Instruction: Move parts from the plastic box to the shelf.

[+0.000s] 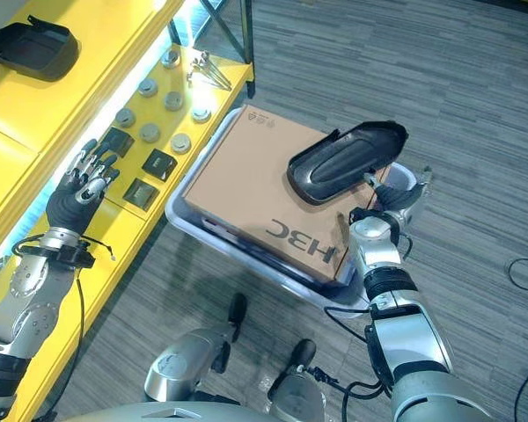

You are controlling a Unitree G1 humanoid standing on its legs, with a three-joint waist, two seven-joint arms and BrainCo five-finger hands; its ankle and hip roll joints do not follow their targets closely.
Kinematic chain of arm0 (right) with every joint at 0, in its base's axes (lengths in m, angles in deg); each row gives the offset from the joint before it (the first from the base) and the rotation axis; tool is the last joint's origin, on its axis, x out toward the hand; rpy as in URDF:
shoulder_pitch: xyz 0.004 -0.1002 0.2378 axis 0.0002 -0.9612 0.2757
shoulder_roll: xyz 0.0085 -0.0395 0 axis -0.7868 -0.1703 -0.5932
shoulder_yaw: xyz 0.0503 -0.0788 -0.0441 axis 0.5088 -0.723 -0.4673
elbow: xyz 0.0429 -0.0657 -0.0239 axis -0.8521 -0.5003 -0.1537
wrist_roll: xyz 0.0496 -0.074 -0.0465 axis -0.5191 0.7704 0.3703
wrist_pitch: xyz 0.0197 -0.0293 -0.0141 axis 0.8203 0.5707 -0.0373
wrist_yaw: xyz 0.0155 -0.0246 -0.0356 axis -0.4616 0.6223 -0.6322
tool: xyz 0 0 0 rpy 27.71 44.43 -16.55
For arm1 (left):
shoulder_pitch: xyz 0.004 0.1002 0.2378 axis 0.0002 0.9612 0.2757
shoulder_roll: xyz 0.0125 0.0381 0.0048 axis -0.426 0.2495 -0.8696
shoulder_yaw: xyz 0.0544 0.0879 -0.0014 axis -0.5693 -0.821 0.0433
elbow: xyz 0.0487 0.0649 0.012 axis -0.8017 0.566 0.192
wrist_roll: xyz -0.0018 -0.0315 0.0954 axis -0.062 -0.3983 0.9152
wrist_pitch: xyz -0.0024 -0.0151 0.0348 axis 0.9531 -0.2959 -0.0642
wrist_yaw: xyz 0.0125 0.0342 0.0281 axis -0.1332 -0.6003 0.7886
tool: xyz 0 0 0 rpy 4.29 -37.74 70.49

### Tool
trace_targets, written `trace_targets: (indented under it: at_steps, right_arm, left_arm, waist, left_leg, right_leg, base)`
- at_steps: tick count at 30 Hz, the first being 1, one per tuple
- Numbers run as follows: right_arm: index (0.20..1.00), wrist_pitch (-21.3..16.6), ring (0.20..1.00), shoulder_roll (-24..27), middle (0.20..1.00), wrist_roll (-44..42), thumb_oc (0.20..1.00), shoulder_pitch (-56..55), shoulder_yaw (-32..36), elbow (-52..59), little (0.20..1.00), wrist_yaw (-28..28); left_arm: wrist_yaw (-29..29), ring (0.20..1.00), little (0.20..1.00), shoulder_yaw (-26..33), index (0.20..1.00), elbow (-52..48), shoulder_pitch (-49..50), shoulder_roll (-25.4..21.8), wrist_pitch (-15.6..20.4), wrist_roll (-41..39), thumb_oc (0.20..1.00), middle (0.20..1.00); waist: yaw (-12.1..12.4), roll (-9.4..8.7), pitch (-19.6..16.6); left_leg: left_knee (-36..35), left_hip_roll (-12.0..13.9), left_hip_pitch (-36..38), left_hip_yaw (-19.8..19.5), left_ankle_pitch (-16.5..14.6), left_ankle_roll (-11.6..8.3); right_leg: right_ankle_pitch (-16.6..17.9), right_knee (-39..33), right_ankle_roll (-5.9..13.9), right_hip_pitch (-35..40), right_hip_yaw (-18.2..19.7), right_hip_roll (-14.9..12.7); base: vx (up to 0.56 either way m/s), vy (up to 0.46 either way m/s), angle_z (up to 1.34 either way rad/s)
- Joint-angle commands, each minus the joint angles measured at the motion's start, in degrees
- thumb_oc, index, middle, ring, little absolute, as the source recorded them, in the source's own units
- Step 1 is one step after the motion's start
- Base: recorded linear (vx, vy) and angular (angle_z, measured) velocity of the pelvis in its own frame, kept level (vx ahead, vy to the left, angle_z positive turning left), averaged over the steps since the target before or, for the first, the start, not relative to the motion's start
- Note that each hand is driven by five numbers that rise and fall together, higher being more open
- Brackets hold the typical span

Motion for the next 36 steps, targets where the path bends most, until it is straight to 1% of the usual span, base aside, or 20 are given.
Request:
trace_targets:
  at_steps: [1,6,8,12,17,21,31,34,36]
  right_arm:
    - [1.0,-4.5,1.0,3.4,1.0,-2.5,1.0,4.0,-2.0,0.9,1.0,1.3]
    - [1.0,-4.4,1.0,2.3,1.0,-4.0,1.0,5.5,-2.1,0.1,1.0,0.9]
    - [1.0,-3.6,1.0,1.6,1.0,-4.5,1.0,6.2,-2.4,-0.2,1.0,0.7]
    - [1.0,-3.5,1.0,0.0,1.0,-5.6,1.0,9.2,-4.3,-3.0,1.0,0.1]
    - [1.0,-4.6,1.0,-0.2,1.0,-6.5,1.0,11.6,-5.5,-5.0,1.0,0.1]
    - [1.0,-4.3,1.0,-0.6,1.0,-6.5,1.0,12.9,-6.3,-5.5,1.0,0.9]
    - [1.0,-3.3,1.0,-1.1,1.0,-7.5,1.0,13.1,-7.0,-8.2,1.0,2.4]
    - [1.0,-2.8,1.0,-1.0,1.0,-7.8,1.0,12.6,-6.9,-9.2,1.0,2.4]
    - [1.0,-3.4,1.0,-0.8,1.0,-8.1,1.0,12.1,-6.8,-10.4,1.0,2.2]
  left_arm:
    - [-0.1,1.0,1.0,0.8,1.0,-2.3,-0.2,-1.2,4.4,-0.9,1.0,1.0]
    - [0.2,1.0,1.0,0.4,1.0,-1.7,-0.9,-1.3,4.5,-0.8,1.0,1.0]
    - [0.4,1.0,1.0,0.0,1.0,-1.3,-1.5,-1.2,4.5,-0.5,1.0,1.0]
    - [1.0,1.0,1.0,-1.1,1.0,-0.3,-3.3,-0.6,5.3,0.8,1.0,1.0]
    - [1.9,1.0,1.0,-2.2,1.0,-0.2,-4.7,-0.6,5.9,1.0,1.0,1.0]
    - [2.3,1.0,1.0,-2.9,1.0,-0.2,-5.5,-0.6,6.0,1.2,1.0,1.0]
    - [3.7,1.0,1.0,-4.4,1.0,0.5,-7.0,-0.5,7.7,1.8,1.0,1.0]
    - [3.7,1.0,1.0,-4.6,1.0,0.6,-7.0,-0.4,8.0,2.0,1.0,1.0]
    - [4.2,1.0,1.0,-4.8,1.0,0.8,-7.1,-0.4,8.2,2.0,1.0,1.0]
  waist:
    - [0.5,-1.37,0.1]
    - [0.6,-1.13,0.6]
    - [0.7,-1.02,0.8]
    - [1.1,-0.47,2.1]
    - [1.4,-0.02,3.6]
    - [1.6,0.19,4.5]
    - [1.2,0.65,6.7]
    - [1.1,0.72,6.7]
    - [1.0,0.84,6.7]
  left_leg:
    - [6.5,0.9,-3.6,-1.0,-6.1,-1.42]
    - [6.8,0.8,-3.9,-1.0,-6.2,-1.41]
    - [6.9,0.7,-4.1,-1.1,-6.2,-1.41]
    - [8.2,0.3,-5.8,-1.1,-6.2,-1.34]
    - [9.3,-0.1,-7.6,-1.4,-6.0,-1.25]
    - [10.2,-0.4,-9.2,-1.4,-6.0,-1.16]
    - [11.2,-0.5,-11.9,-1.1,-5.7,-0.95]
    - [11.2,-0.5,-12.4,-1.1,-5.6,-0.89]
    - [11.4,-0.5,-12.9,-0.9,-5.6,-0.9]
  right_leg:
    - [2.4,2.6,0.24,-4.1,3.0,-4.4]
    - [2.4,2.9,0.27,-4.4,3.1,-4.6]
    - [2.4,3.1,0.25,-4.6,3.1,-4.7]
    - [2.3,4.1,0.11,-6.0,3.0,-5.1]
    - [2.3,4.9,0.08,-7.4,2.7,-5.4]
    - [2.3,5.8,0.1,-8.9,2.8,-5.6]
    - [2.3,7.2,-0.07,-11.9,3.3,-5.7]
    - [2.3,7.5,-0.06,-12.6,3.4,-5.7]
    - [2.4,7.6,-0.08,-13.1,3.5,-5.8]
  base:
    - [0.0,0.0,0.0]
    - [0.0,0.0,0.0]
    - [0.0,0.0,0.0]
    - [-0.01,0.005,0.01]
    - [-0.01,0.004,0.01]
    - [-0.02,-0.001,0.01]
    - [-0.03,0.005,0.0]
    - [-0.01,0.005,-0.02]
    - [-0.01,0.008,-0.02]
